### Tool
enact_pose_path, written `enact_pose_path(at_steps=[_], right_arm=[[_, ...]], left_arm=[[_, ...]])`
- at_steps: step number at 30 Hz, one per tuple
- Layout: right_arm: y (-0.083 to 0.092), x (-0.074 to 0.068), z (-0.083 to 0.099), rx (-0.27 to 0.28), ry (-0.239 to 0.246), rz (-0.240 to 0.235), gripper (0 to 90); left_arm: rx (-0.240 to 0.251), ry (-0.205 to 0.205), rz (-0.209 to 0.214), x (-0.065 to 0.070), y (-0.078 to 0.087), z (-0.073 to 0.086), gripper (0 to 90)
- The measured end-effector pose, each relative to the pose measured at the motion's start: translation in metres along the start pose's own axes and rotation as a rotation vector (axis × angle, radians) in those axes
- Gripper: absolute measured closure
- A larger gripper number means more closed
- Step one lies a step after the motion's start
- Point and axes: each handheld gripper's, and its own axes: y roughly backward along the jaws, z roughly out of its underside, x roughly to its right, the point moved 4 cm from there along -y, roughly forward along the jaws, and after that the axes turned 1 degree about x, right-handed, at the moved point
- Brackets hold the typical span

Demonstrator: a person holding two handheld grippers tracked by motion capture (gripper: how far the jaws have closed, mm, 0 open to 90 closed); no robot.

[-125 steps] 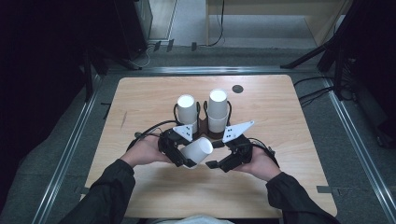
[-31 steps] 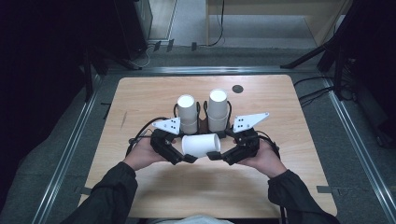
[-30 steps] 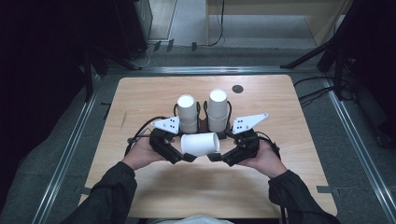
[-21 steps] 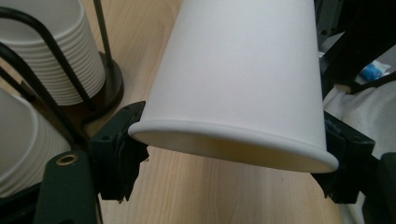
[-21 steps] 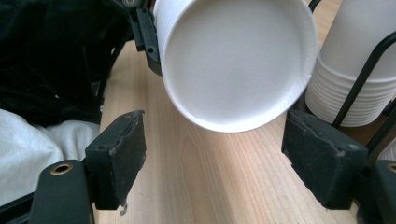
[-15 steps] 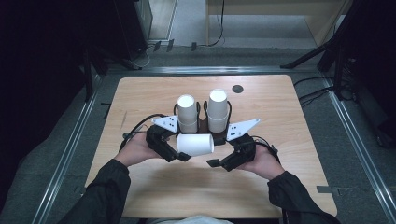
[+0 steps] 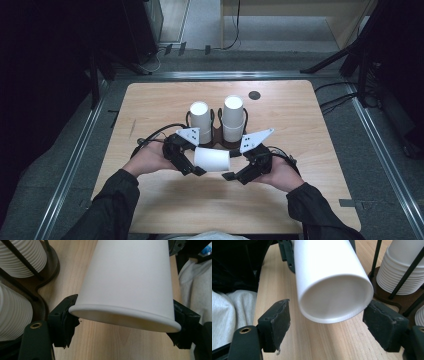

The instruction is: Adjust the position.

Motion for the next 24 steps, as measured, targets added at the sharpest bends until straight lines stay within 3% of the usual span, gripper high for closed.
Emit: enact_pose_path(at_steps=[6, 7, 11, 24], right_arm=[[0.002, 0.000, -0.002, 0.009, 0.008, 0.020, 22.4], [0.002, 0.001, -0.003, 0.012, 0.010, 0.023, 22.4], [0.001, 0.002, -0.001, -0.006, 0.011, 0.028, 22.4], [-0.021, 0.000, 0.004, -0.087, 0.048, 0.025, 23.6]], left_arm=[[-0.052, -0.020, -0.004, -0.001, -0.001, -0.008, 21.8], [-0.088, -0.041, -0.006, -0.001, -0.004, -0.011, 21.8], [-0.147, -0.062, -0.013, -0.003, -0.008, -0.018, 21.8], [-0.261, -0.068, 0.001, 0.002, -0.026, -0.016, 21.7]])
